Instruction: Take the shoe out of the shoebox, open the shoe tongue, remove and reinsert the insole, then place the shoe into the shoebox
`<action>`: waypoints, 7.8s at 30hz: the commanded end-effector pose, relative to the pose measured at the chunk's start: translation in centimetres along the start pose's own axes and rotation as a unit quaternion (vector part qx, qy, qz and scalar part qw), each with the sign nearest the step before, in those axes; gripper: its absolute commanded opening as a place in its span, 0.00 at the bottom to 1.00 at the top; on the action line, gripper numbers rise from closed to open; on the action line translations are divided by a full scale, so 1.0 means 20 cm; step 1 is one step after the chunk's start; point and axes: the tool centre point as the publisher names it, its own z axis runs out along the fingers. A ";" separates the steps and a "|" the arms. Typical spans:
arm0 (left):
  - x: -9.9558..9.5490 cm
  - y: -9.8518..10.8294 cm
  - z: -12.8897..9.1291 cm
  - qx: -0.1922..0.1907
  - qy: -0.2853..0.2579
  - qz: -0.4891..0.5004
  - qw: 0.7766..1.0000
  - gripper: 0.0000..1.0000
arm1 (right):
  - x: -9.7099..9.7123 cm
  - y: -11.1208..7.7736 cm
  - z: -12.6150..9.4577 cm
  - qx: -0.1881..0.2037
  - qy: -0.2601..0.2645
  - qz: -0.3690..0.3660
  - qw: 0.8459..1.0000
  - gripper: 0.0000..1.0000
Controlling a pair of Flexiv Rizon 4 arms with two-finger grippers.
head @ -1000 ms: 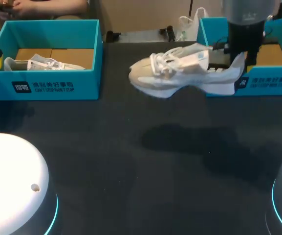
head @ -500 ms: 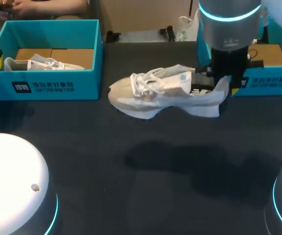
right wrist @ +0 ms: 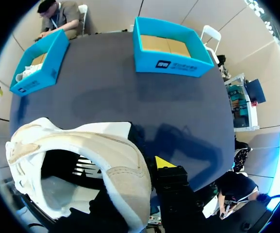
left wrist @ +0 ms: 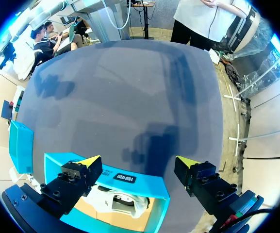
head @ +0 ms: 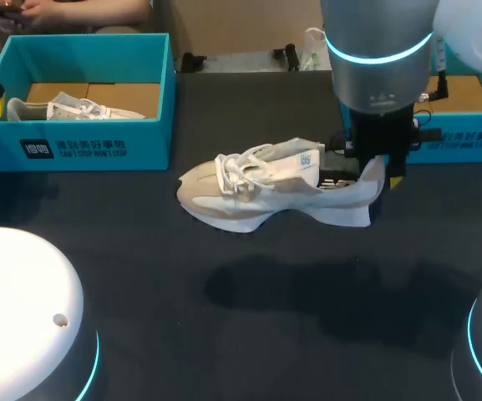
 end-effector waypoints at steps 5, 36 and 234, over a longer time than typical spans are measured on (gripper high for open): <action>0.00 0.00 0.00 -0.001 0.002 0.000 1.000 1.00 | 0.01 0.01 0.00 0.002 -0.001 0.000 1.000 0.00; 0.00 0.00 0.00 -0.001 0.002 0.000 1.000 1.00 | 0.13 0.13 0.57 -0.004 0.021 -0.006 1.000 0.00; 0.00 0.00 0.00 -0.001 0.002 0.000 1.000 1.00 | -0.06 0.21 1.10 -0.377 0.400 -0.579 0.602 1.00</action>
